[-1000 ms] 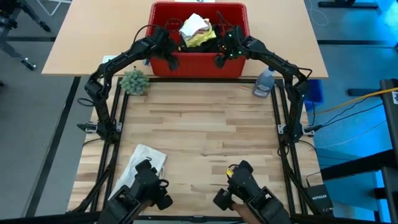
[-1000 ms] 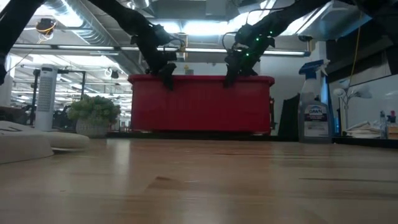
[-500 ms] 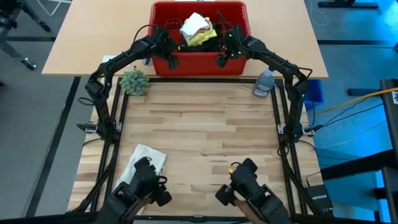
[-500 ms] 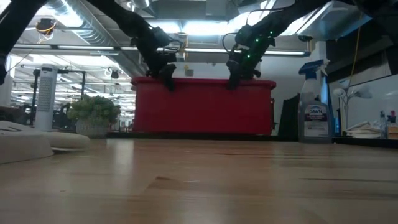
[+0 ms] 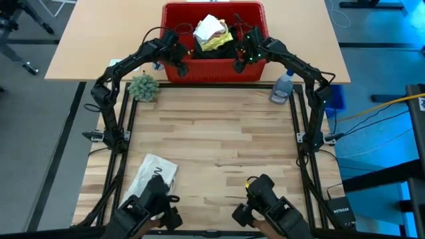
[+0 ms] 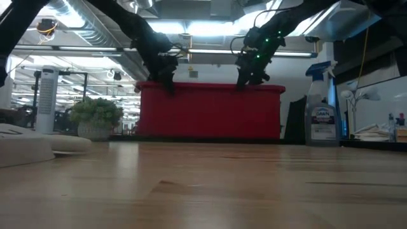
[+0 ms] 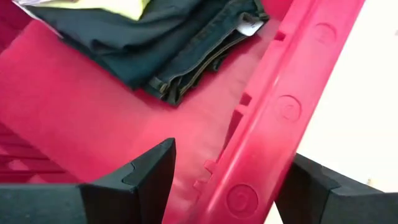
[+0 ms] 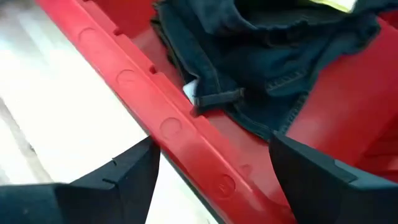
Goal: Fold laundry
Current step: Move the red bin to the lower middle of the table, then return to Home Position
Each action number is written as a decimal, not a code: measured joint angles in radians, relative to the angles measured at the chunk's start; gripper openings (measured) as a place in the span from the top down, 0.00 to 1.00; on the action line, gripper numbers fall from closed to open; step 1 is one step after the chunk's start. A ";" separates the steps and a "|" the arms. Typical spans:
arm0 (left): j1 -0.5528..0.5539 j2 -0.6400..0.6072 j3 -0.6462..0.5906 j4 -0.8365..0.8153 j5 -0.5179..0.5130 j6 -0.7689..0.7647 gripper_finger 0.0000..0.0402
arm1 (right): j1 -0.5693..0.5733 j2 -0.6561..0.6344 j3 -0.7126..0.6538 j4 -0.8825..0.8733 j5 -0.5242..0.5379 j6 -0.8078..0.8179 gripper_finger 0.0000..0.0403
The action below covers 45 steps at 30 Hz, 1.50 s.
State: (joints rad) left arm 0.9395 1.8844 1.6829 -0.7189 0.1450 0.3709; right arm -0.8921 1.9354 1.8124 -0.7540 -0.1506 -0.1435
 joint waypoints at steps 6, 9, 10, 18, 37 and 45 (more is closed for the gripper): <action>0.000 -0.002 0.004 -0.038 0.060 0.011 0.43 | -0.002 0.000 -0.001 -0.001 -0.089 -0.010 0.28; 0.002 -0.021 0.001 -0.039 0.072 0.000 0.43 | 0.001 0.000 -0.001 0.001 -0.095 -0.014 0.28; 0.001 -0.035 0.001 -0.039 0.073 -0.010 0.43 | 0.000 -0.002 -0.001 0.000 -0.105 -0.014 0.28; -0.004 -0.133 0.001 -0.144 0.130 -0.025 0.43 | 0.003 -0.023 0.092 -0.085 -0.218 -0.050 0.28; -0.043 -0.563 -0.071 -0.096 0.506 -0.170 0.43 | 0.081 -0.205 0.256 -0.092 -0.558 0.087 0.28; -0.028 -0.819 -0.314 0.156 0.532 -0.352 0.43 | 0.084 -0.399 0.256 -0.076 -0.478 0.113 0.28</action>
State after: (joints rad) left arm 0.9115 1.0650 1.3693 -0.5628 0.6772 0.0184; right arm -0.8085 1.5362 2.0682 -0.8299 -0.6285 -0.0309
